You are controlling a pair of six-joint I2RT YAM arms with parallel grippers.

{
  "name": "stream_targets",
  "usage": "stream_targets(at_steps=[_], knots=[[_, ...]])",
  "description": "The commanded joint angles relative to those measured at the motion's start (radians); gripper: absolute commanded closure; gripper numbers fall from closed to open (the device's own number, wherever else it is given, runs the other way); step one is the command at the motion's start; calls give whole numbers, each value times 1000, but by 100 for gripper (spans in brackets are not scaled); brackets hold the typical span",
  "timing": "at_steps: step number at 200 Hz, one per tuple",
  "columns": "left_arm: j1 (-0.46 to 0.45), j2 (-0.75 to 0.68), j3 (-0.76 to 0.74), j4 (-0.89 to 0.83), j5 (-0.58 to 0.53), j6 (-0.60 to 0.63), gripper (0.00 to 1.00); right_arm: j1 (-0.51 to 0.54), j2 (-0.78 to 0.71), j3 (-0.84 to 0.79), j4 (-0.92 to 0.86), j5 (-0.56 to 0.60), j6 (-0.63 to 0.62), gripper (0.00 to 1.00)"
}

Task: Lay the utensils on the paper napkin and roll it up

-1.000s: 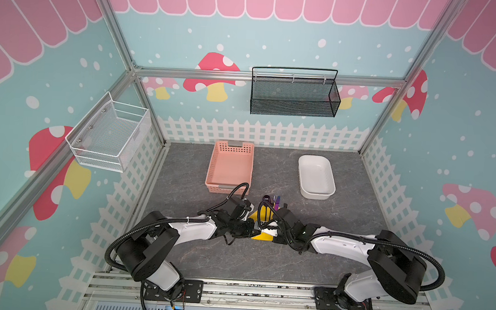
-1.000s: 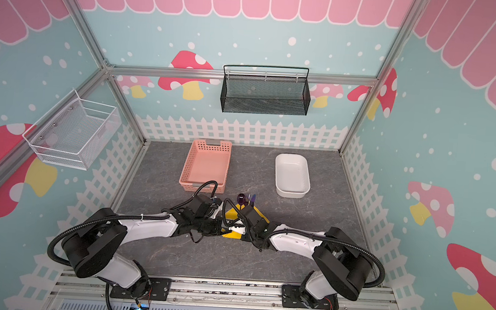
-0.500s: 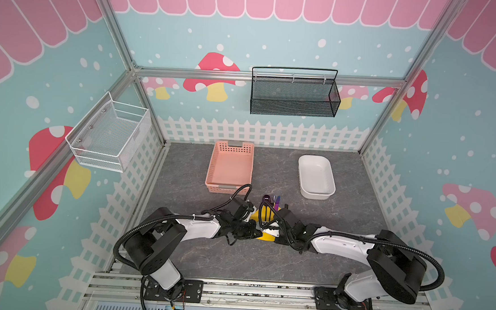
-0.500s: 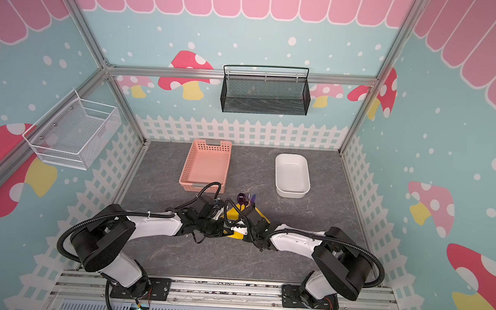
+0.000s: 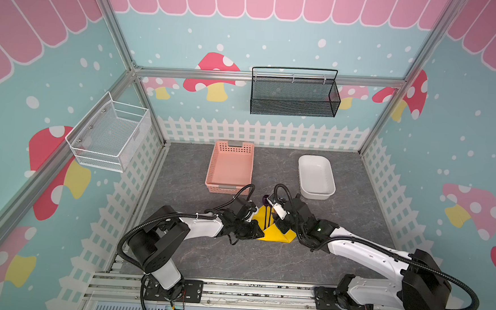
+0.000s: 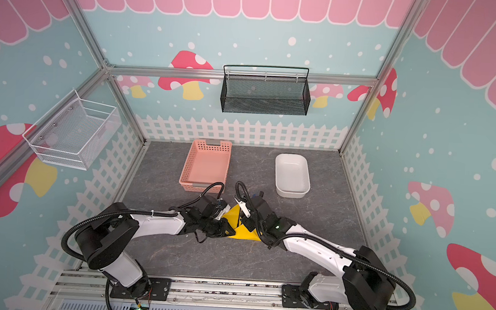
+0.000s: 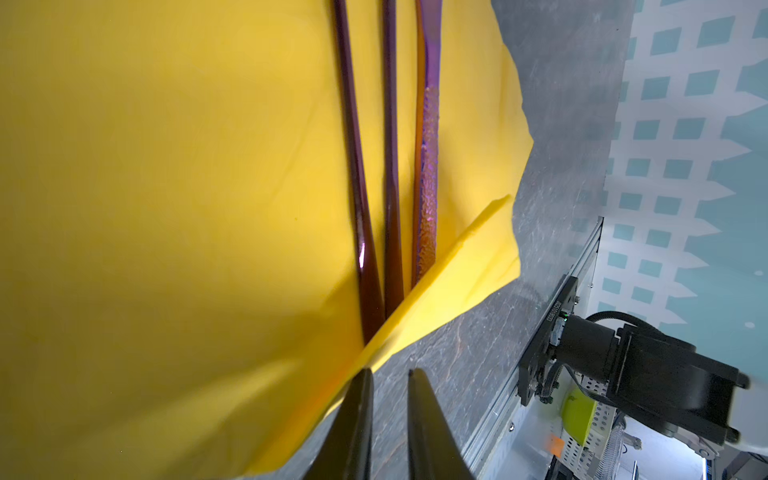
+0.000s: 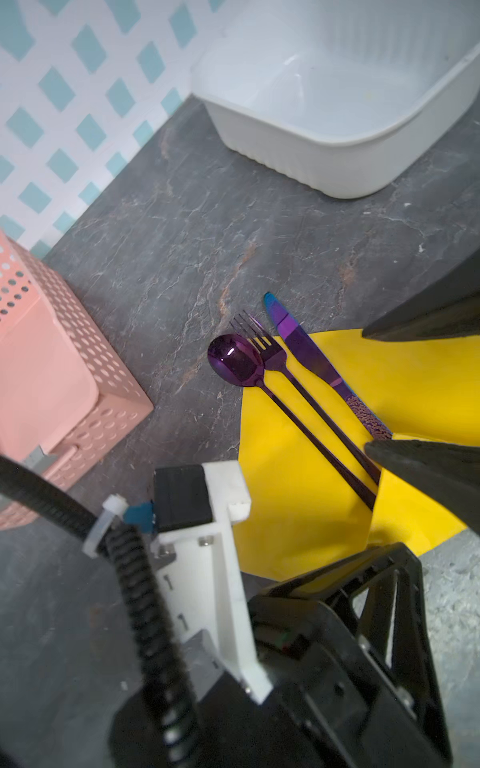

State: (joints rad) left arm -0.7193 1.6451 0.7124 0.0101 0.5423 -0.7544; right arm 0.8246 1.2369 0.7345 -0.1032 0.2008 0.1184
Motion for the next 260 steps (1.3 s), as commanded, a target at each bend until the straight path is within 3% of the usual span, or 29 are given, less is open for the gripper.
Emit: stream_targets(at_steps=[1,49,122,260], knots=[[-15,11,43,-32,-10,11,81,-32,-37,3,-122,-70,299,62],[-34,39,98,-65,-10,25,81,-128,-43,-56,-163,-330,559,72],[-38,66,137,-101,-37,33,81,-156,-22,-185,-49,-604,640,86],[-43,89,169,-112,-18,43,81,-221,164,-183,25,-593,584,95]])
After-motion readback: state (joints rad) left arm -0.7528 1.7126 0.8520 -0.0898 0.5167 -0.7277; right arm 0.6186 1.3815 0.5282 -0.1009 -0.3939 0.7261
